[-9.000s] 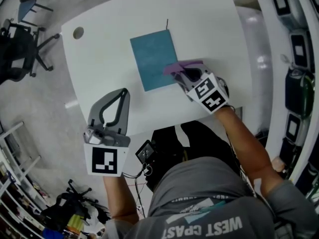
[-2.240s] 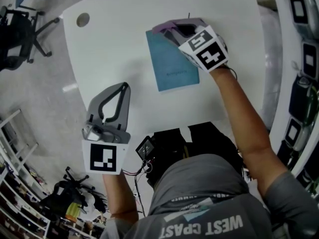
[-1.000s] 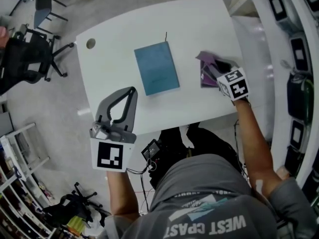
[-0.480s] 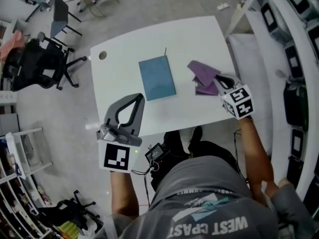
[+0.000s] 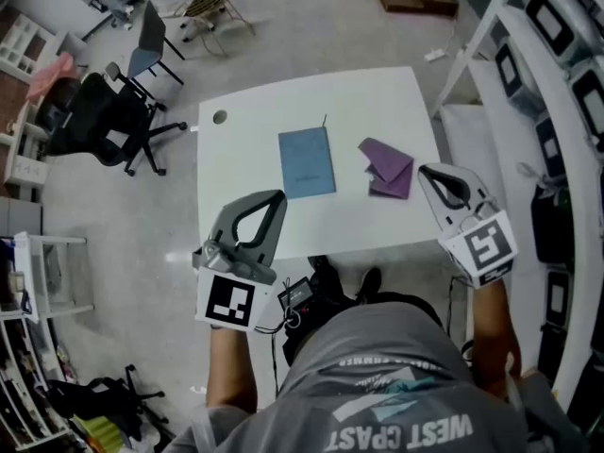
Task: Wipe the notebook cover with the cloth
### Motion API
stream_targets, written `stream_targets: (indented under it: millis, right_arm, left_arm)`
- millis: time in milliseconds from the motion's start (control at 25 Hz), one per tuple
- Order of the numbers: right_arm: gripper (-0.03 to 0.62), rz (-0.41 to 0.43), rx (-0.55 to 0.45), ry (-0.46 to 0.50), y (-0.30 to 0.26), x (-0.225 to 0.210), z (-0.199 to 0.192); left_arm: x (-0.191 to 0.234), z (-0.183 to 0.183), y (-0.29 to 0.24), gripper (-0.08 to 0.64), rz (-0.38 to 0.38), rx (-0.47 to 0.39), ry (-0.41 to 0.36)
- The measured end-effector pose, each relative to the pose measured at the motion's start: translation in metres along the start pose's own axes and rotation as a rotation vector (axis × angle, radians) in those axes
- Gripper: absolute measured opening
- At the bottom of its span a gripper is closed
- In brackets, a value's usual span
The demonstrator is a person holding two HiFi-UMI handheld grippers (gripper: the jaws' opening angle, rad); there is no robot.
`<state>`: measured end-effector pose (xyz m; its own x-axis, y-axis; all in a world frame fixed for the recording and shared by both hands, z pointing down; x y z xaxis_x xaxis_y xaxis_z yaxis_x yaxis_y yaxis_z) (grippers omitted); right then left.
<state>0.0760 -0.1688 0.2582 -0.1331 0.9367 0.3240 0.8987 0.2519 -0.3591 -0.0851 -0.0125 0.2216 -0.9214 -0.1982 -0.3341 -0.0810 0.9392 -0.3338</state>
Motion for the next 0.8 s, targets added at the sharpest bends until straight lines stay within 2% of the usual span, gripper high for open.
stream_targets:
  millis: [200, 360, 560, 800]
  right_arm:
    - [0.029, -0.025, -0.107, 0.055, 0.049, 0.008, 0.055]
    - [0.029, -0.038, -0.140, 0.087, 0.083, 0.015, 0.081]
    - [0.029, -0.037, -0.149, 0.146, 0.107, 0.021, 0.091]
    - [0.029, -0.033, -0.152, 0.154, 0.122, 0.036, 0.090]
  left_arm:
    - [-0.014, 0.017, 0.021, 0.003, 0.029, -0.030, -0.026]
    - [-0.024, 0.024, 0.034, 0.003, 0.049, -0.045, -0.027]
    - [-0.033, 0.025, 0.047, 0.003, 0.082, -0.062, -0.014]
    - [-0.047, 0.020, 0.061, 0.003, 0.081, -0.065, -0.001]
Point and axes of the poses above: the fingertips, and each gripper's own axes: y backward along the fingers, x to its left, z out of its top, the point moved 2 cm from there along y, backward along the fingers, and after that the axes turned 6 degrees about y, right-handed, at the moved point
